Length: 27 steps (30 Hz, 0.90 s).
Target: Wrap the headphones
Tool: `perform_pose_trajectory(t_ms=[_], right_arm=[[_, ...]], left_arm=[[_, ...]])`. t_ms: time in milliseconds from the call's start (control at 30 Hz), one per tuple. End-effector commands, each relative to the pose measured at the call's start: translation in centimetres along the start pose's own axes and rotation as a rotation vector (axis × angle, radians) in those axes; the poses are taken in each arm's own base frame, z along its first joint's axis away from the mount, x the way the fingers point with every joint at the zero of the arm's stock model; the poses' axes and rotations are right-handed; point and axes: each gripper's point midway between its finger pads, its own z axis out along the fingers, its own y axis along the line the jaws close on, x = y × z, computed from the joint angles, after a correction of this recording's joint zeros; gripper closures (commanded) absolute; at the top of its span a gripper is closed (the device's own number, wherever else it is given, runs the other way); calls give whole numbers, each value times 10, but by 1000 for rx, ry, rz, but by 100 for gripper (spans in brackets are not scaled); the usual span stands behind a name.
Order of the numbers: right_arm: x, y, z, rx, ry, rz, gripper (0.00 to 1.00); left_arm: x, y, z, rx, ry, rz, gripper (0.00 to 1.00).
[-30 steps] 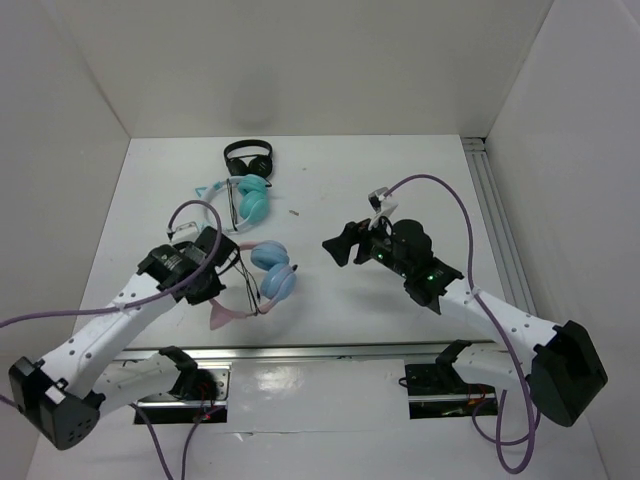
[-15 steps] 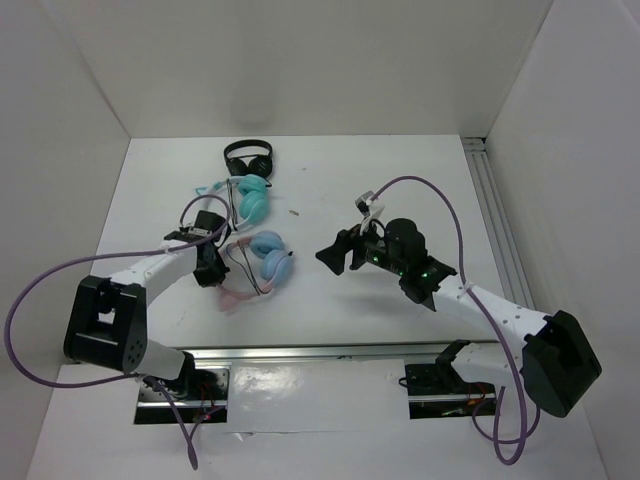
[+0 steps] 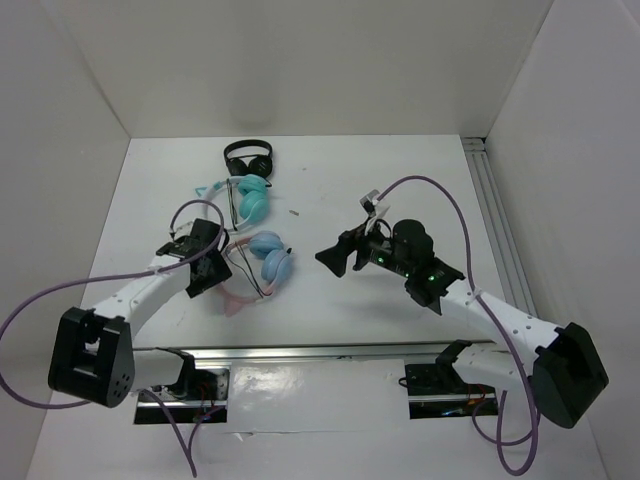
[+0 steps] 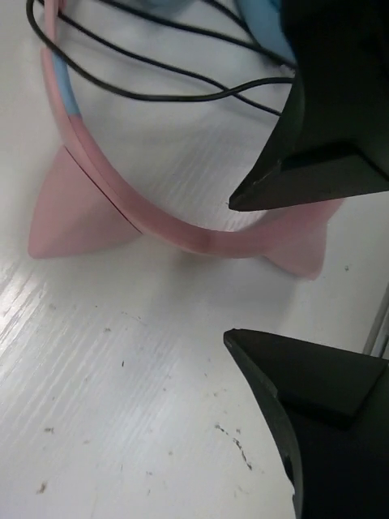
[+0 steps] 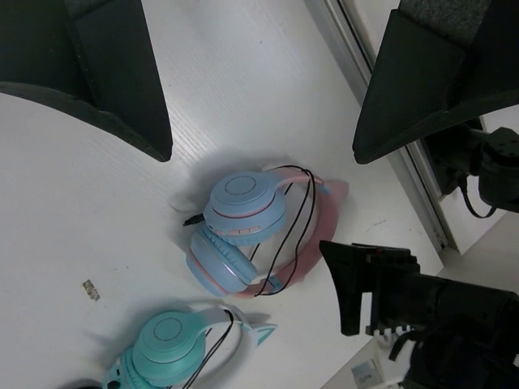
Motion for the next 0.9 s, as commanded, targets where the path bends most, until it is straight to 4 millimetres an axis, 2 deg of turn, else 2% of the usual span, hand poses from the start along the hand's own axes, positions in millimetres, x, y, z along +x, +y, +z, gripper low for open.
perform_pose_trajectory(t_ms=[0,33,67,100,133,167,200,233,267,300,333,367,400,433,500,533,600,633,700,767,833,867], right_arm=[[-27,14,-9,-13,-47,-4,0],[-31,15,-11,-3,-47,-12,0],[-34,11,-12,28,-42,-7,0],[-50,17,-15,36,-66,-13,0],[-48,12,-21,81,-35,8,0],[-51,12,-25,106,-31,10,0],[-74,13,-33,148,-76,4,0],[-68,8,-42,197,-29,15,0],[-72,10,-47,219,-24,23,0],[-82,4,-58,279,-47,22,0],[-87,8,-70,308,-28,36,0],[-91,7,-79,334,-30,36,0],[-101,5,-93,377,-63,41,0],[-106,7,-108,404,-58,41,0],[-115,7,-130,447,-82,39,0],[-124,7,-153,487,-111,36,0],[-132,7,-178,532,-144,45,0],[-145,15,-197,528,-193,45,0],[-141,16,-217,554,-177,53,0],[-142,20,-238,561,-189,62,0],[-140,20,-248,570,-191,62,0],[-141,23,-256,562,-211,63,0]], left_arm=[[-24,0,-30,26,-90,-46,27],[-25,-5,-39,53,-105,-36,25],[-35,-10,-52,79,-138,-42,17],[-36,-6,-62,71,-147,-33,8],[-39,-11,-79,120,-176,-29,6],[-43,-12,-91,138,-197,-29,0],[-50,-17,-111,183,-216,-21,0],[-52,-20,-124,219,-239,-5,0],[-53,-22,-145,286,-279,23,0],[-57,-26,-167,352,-306,36,0],[-58,-28,-181,402,-331,57,0],[-58,-25,-193,436,-353,103,0],[-61,-21,-217,511,-404,117,0],[-59,-20,-229,556,-412,146,0],[-56,-5,-240,547,-423,185,0],[-59,2,-259,584,-455,182,0],[-57,15,-278,624,-489,186,0],[-54,16,-288,668,-498,183,0],[-49,32,-310,751,-557,180,0],[-38,42,-321,804,-560,186,0],[-32,54,-323,807,-569,192,0],[-26,57,-318,793,-540,208,0]])
